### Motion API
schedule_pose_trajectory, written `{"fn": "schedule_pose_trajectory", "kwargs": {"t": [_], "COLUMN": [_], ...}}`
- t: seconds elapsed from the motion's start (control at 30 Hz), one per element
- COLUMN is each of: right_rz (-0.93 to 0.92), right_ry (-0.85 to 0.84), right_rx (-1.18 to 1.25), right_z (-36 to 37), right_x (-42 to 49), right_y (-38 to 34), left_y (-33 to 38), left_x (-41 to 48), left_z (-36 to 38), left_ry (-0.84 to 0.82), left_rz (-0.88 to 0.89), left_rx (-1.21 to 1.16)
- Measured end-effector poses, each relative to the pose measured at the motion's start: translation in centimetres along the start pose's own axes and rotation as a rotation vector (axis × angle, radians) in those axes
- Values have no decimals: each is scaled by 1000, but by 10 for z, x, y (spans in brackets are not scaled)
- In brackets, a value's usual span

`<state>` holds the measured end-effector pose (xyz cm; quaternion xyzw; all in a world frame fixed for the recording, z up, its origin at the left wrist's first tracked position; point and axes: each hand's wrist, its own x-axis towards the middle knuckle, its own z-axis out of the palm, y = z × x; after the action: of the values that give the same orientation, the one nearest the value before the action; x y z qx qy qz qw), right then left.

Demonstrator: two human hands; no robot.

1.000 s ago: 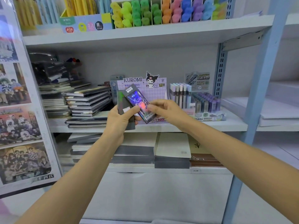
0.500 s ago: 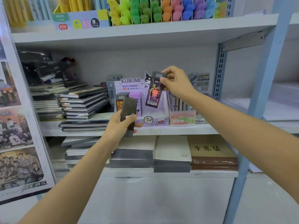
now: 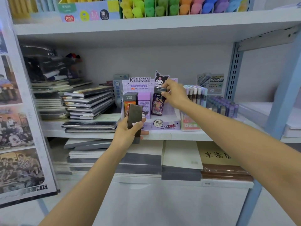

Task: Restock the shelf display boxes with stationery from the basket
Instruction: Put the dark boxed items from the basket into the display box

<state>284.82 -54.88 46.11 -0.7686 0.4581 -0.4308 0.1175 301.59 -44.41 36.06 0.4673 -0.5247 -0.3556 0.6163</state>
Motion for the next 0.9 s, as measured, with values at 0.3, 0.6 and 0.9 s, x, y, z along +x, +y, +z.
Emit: {"fn": "schedule_pose_trajectory", "kwargs": {"t": [0.3, 0.6, 0.9], "right_rz": [-61, -61, -106], "right_ry": [-51, -162, -78], "right_rx": [-34, -77, -123], "right_z": [-7, -6, 7], "right_x": [10, 19, 24], "right_y": [5, 3, 4], "left_y": [-6, -8, -9], "left_x": [6, 6, 6], "left_z": [-4, -5, -4], "left_ry": [-14, -23, -22], "left_rz": [26, 50, 52], "left_rx": [11, -12, -17]}}
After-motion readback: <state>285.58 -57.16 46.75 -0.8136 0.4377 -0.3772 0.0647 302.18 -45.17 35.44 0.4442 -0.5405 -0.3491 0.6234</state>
